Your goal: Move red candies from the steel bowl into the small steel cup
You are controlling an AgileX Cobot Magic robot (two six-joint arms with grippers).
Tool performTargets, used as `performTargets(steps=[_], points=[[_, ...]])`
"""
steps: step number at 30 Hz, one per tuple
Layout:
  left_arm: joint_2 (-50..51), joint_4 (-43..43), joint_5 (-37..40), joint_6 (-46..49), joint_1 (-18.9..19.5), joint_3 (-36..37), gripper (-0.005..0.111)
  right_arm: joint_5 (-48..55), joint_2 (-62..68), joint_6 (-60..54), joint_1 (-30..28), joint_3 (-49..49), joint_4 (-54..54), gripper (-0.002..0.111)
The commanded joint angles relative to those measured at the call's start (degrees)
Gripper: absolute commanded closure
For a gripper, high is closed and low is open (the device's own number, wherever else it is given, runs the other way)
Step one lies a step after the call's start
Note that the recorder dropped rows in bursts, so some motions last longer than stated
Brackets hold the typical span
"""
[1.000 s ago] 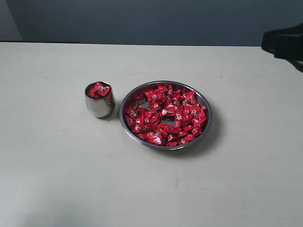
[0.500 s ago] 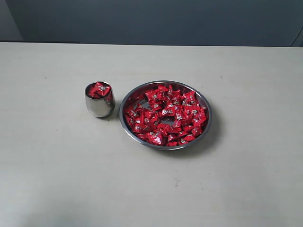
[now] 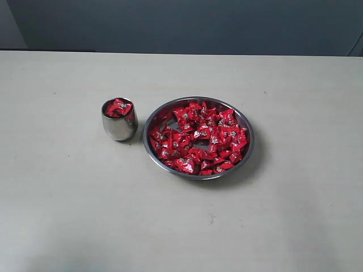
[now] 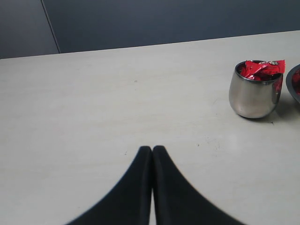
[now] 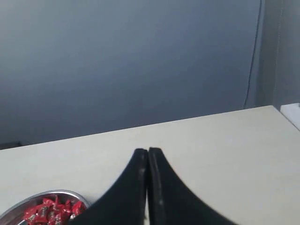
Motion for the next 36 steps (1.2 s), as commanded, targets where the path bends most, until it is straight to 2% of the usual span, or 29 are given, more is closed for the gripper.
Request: performTargets(steps=[1,15,26,36], points=[[-0.27,0.11,-0.34,-0.11,-0.05,-0.48,0.106,3.5,-4.22,-0.23,-1.64,0.24,-2.86,0.108],[-0.27,0.11,-0.34,-0.11,-0.05,-0.48,0.106,5.2,-6.19,-0.23,-1.64,0.24,-3.78,0.108],[-0.27,0.11,-0.34,-0.11,-0.05,-0.48,0.106,-1.7,-5.88,-0.23,-1.64,10.86,-5.61,0.108],[-0.27,0.11,-0.34,-0.11,-0.05,-0.48,0.106,-1.83,-8.92,-0.23,-1.64,11.26,-4.03,0.108]])
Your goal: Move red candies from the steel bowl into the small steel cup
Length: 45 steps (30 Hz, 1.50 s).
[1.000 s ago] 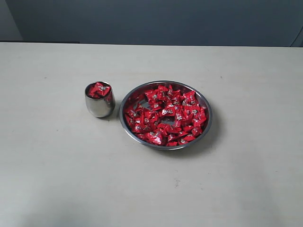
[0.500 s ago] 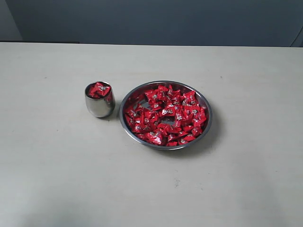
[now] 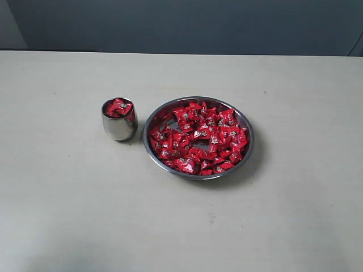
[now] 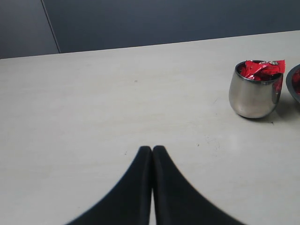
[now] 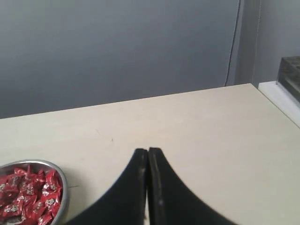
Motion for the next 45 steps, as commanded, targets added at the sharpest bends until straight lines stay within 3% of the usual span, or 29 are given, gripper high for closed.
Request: performTargets(steps=[1,13,32,45], points=[[-0.27,0.11,-0.34,-0.11,-0.05,-0.48,0.106,-1.42,-0.7,-0.23,-0.28,0.24,-1.62,0.108],[-0.27,0.11,-0.34,-0.11,-0.05,-0.48,0.106,-2.89,-3.82,-0.1,-0.28,8.67,-4.41,0.108],[-0.27,0.11,-0.34,-0.11,-0.05,-0.48,0.106,-2.91,-5.58,0.02,-0.28,9.66,-7.67,0.108],[-0.27,0.11,-0.34,-0.11,-0.05,-0.48,0.106,-6.17,-7.98,0.02,-0.28,18.25,-8.81,0.108]])
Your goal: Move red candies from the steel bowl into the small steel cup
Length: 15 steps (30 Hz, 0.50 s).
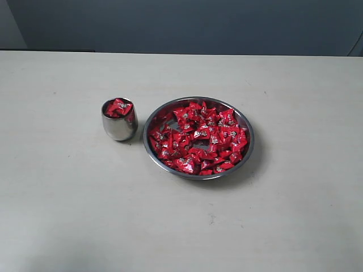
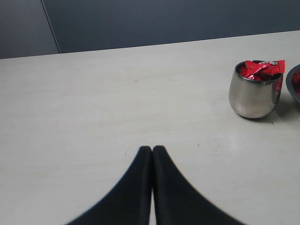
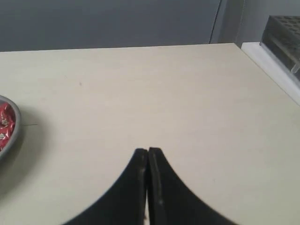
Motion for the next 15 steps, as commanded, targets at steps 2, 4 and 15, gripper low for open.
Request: performTargets(steps=[2,4,15], points=[[-0.27,0.11,-0.34,-0.11,-0.05,-0.48,0.106,-2.89,-3.26,0.01,-0.28,3.83,-0.56,0.108],[-0.27,0.11,-0.34,-0.11,-0.05,-0.48,0.106,-3.0,-4.8,0.01,-0.28,5.0,-0.56,0.108],[-0.27,0.11,-0.34,-0.11,-0.05,-0.48,0.106,-4.62,-9.41,0.15,-0.28,7.47,-2.17,0.108]])
